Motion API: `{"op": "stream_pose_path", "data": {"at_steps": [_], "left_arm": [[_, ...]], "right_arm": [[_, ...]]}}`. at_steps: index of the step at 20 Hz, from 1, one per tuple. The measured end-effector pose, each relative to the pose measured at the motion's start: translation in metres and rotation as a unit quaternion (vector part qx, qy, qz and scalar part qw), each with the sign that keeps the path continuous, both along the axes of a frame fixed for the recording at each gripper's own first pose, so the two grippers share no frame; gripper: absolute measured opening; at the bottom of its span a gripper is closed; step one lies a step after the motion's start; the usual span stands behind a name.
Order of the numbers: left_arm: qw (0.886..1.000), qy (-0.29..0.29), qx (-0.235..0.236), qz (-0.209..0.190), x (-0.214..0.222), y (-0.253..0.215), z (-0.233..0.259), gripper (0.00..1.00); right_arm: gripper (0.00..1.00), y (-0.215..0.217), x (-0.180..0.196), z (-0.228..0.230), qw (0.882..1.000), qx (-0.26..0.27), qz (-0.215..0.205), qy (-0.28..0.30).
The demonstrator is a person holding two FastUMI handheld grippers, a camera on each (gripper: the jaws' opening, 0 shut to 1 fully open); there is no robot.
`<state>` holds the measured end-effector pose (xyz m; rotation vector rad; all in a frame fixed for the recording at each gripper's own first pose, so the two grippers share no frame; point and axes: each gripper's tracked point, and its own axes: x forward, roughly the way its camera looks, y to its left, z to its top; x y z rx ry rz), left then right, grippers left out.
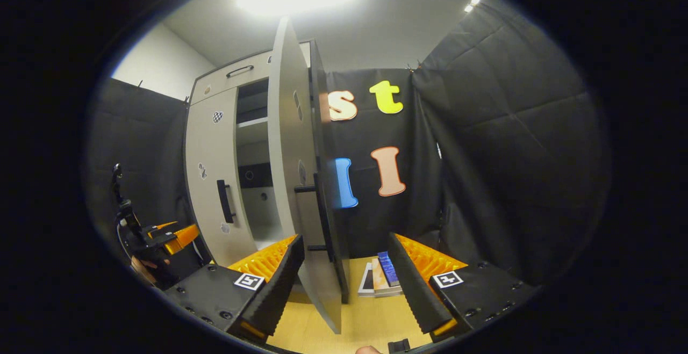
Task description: Open the right door of the double-door shoe cabinet with the right hand, and open the left door with the left hand.
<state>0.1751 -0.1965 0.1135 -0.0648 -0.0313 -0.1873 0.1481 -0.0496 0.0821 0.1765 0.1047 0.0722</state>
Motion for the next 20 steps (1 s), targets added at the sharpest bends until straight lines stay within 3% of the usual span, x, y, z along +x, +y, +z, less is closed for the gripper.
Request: {"op": "stream_pose_path", "data": {"at_steps": [7,14,20], "left_arm": [[1.0,-0.017,-0.007,0.003,0.068,-0.016,0.032,0.95],[1.0,0.01,-0.009,-0.01,0.133,-0.042,0.027,0.95],[1.0,0.015,0.004,0.015,0.16,-0.045,0.027,0.95]], "right_arm": [[0.98,-0.041,-0.029,-0.013,0.998,-0.027,-0.05,0.016],[0.98,-0.054,-0.034,-0.029,0.997,-0.03,-0.066,0.037],[0.98,-0.063,-0.038,-0.045,0.995,-0.024,-0.077,0.05]]}}
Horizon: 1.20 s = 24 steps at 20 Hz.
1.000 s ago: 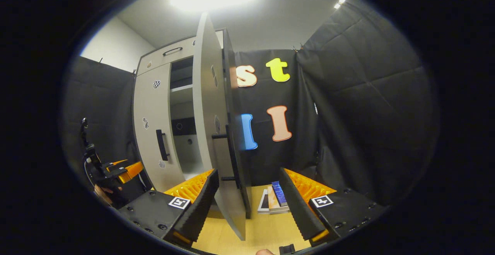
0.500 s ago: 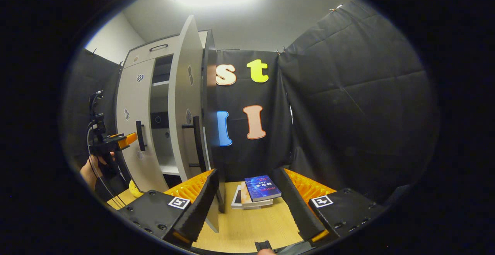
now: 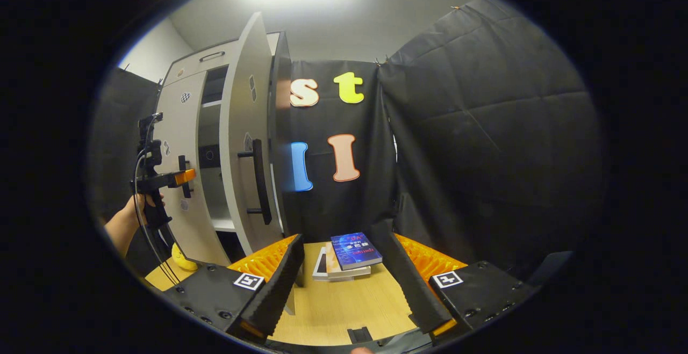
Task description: Open the right door of the double-door shoe cabinet with the right hand, and open the left door with the left hand.
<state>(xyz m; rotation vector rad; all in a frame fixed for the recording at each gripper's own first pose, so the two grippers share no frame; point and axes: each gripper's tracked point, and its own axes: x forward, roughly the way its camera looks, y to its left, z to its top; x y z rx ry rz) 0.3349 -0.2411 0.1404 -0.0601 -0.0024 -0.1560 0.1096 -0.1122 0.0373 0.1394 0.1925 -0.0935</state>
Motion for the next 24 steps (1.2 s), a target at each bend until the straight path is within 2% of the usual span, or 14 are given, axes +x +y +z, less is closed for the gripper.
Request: {"op": "stream_pose_path", "data": {"at_steps": [1,4,5,6,7,8,9,11,13,18,19,24], "left_arm": [[1.0,0.005,0.003,0.0,0.002,-0.001,-0.003,0.79],[1.0,0.012,-0.001,0.003,0.008,-0.005,-0.009,0.72],[1.0,0.015,-0.001,0.006,0.007,-0.006,-0.009,0.41],[1.0,0.015,0.002,0.005,0.006,-0.006,-0.009,0.36],[1.0,0.018,0.004,0.005,0.006,-0.006,-0.01,0.36],[1.0,0.025,0.005,0.001,0.005,-0.006,-0.011,0.27],[1.0,0.03,-0.004,0.001,0.005,-0.006,-0.011,0.29],[0.999,0.038,-0.014,0.002,0.003,-0.006,-0.013,0.17],[0.999,0.038,-0.02,-0.005,-0.001,-0.004,-0.012,0.1],[0.999,0.04,-0.024,-0.025,-0.03,0.008,-0.001,0.12],[0.998,0.043,-0.02,-0.029,-0.038,0.013,-0.002,0.1],[0.997,0.053,-0.019,-0.047,-0.079,0.038,-0.002,0.1]], "right_arm": [[0.98,-0.001,-0.001,-0.002,1.0,0.002,-0.003,0.0],[0.98,-0.006,-0.001,-0.005,1.0,0.007,-0.007,0.003],[0.98,-0.007,-0.002,-0.006,1.0,0.008,-0.007,0.003],[0.98,-0.006,-0.002,-0.006,1.0,0.009,-0.006,0.004],[0.98,-0.007,-0.003,-0.008,1.0,0.011,-0.005,0.005],[0.98,-0.006,-0.002,-0.009,1.0,0.011,-0.003,0.006],[0.98,-0.005,-0.003,-0.009,1.0,0.011,-0.002,0.006],[0.98,-0.003,-0.002,-0.008,1.0,0.01,0.004,0.004],[0.98,0.0,-0.001,-0.007,1.0,0.004,0.013,0.001],[0.98,0.017,0.003,-0.003,0.999,0.017,0.039,-0.005],[0.98,0.021,0.005,0.0,0.999,0.021,0.044,-0.008],[0.98,0.036,0.009,0.009,0.998,0.012,0.064,-0.018]]}}
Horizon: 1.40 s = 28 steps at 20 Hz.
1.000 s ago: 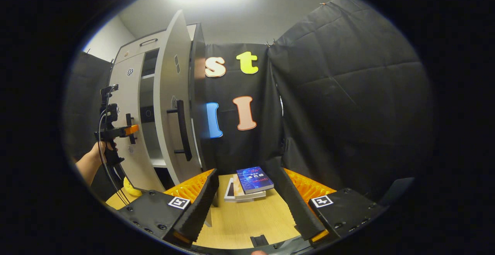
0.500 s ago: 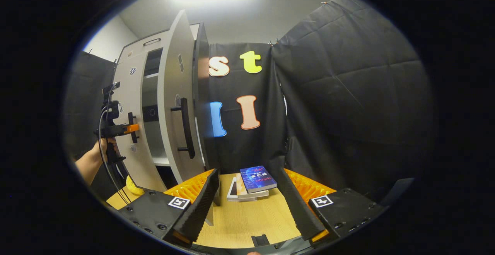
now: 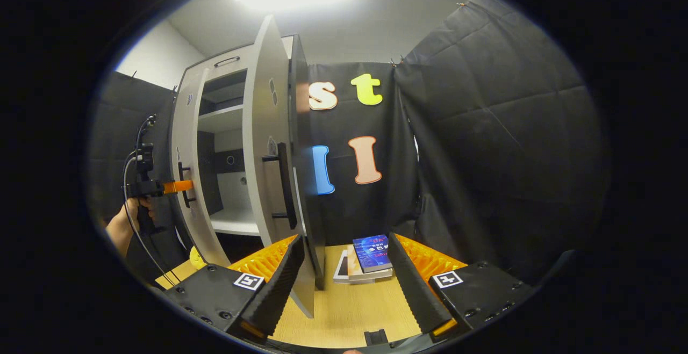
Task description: Open the right door of the double-door shoe cabinet with the right hand, and open the left door with the left hand.
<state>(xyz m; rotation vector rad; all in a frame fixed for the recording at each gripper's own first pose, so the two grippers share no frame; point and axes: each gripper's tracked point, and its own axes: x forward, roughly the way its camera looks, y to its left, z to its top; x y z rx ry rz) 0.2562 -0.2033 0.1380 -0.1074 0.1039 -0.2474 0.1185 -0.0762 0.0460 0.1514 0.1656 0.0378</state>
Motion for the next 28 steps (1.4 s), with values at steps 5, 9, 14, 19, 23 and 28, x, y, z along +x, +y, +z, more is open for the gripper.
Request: {"op": "stream_pose_path", "data": {"at_steps": [5,9,14,19,23,28], "left_arm": [[1.0,0.004,0.002,-0.011,-0.03,0.031,0.005,0.1],[1.0,-0.001,0.002,-0.008,-0.049,0.058,0.006,0.12],[1.0,-0.005,-0.008,0.0,-0.066,0.092,0.007,0.09],[1.0,-0.005,0.002,0.018,-0.08,0.136,0.006,0.08],[0.998,-0.011,0.036,0.041,-0.08,0.168,0.007,0.01],[0.991,-0.022,0.067,0.114,-0.079,0.232,0.011,0.04]], "right_arm": [[0.98,0.021,0.003,0.011,1.0,-0.008,0.015,-0.013],[0.98,0.038,0.002,0.018,1.0,0.003,0.02,-0.019],[0.98,0.056,0.001,0.018,1.0,-0.007,0.02,-0.019],[0.98,0.08,0.001,0.02,0.999,-0.013,0.029,-0.019],[0.98,0.101,0.0,0.02,0.999,-0.004,0.039,-0.018],[0.98,0.124,0.001,0.021,0.999,-0.01,0.05,-0.015]]}}
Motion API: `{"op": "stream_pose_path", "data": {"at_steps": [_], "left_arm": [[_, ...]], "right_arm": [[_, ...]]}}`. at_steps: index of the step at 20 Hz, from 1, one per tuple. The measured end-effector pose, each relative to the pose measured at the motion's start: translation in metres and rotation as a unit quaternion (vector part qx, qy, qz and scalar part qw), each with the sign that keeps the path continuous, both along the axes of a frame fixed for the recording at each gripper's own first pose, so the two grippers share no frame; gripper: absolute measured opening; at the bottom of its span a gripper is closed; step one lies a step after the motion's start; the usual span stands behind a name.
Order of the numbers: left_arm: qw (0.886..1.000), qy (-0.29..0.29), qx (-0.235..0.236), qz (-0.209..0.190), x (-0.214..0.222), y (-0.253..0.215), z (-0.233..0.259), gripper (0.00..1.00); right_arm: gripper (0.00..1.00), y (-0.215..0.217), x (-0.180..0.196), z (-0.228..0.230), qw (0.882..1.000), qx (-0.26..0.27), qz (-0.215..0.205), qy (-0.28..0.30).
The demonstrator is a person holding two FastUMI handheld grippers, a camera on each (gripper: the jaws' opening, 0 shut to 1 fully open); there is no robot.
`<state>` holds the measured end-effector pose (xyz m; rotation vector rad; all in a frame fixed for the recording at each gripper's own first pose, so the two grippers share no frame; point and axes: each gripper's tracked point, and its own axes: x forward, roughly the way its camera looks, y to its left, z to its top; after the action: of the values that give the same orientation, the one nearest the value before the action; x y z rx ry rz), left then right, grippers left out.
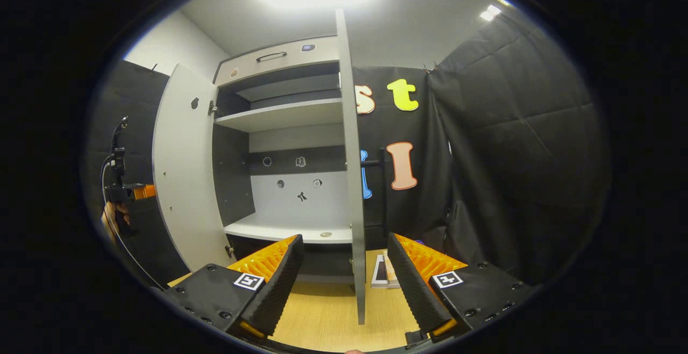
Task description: Open the right door of the double-door shoe cabinet with the right hand, and open the left door with the left hand.
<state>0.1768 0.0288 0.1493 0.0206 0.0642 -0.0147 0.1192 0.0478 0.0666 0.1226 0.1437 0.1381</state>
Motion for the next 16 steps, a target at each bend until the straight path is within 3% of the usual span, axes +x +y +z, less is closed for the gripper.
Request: {"op": "stream_pose_path", "data": {"at_steps": [3,9,16], "left_arm": [[0.998,0.012,-0.06,-0.03,0.0,0.0,-0.003,0.02],[0.999,0.013,0.001,-0.031,-0.014,0.003,-0.009,0.02],[0.999,-0.015,-0.022,-0.039,-0.089,-0.021,0.018,0.02]], "right_arm": [[0.98,0.011,-0.001,-0.002,1.0,0.0,0.001,0.004],[0.98,0.037,-0.014,0.006,1.0,0.013,0.012,-0.007],[0.98,0.027,-0.019,0.02,0.999,0.01,0.017,-0.028]]}}
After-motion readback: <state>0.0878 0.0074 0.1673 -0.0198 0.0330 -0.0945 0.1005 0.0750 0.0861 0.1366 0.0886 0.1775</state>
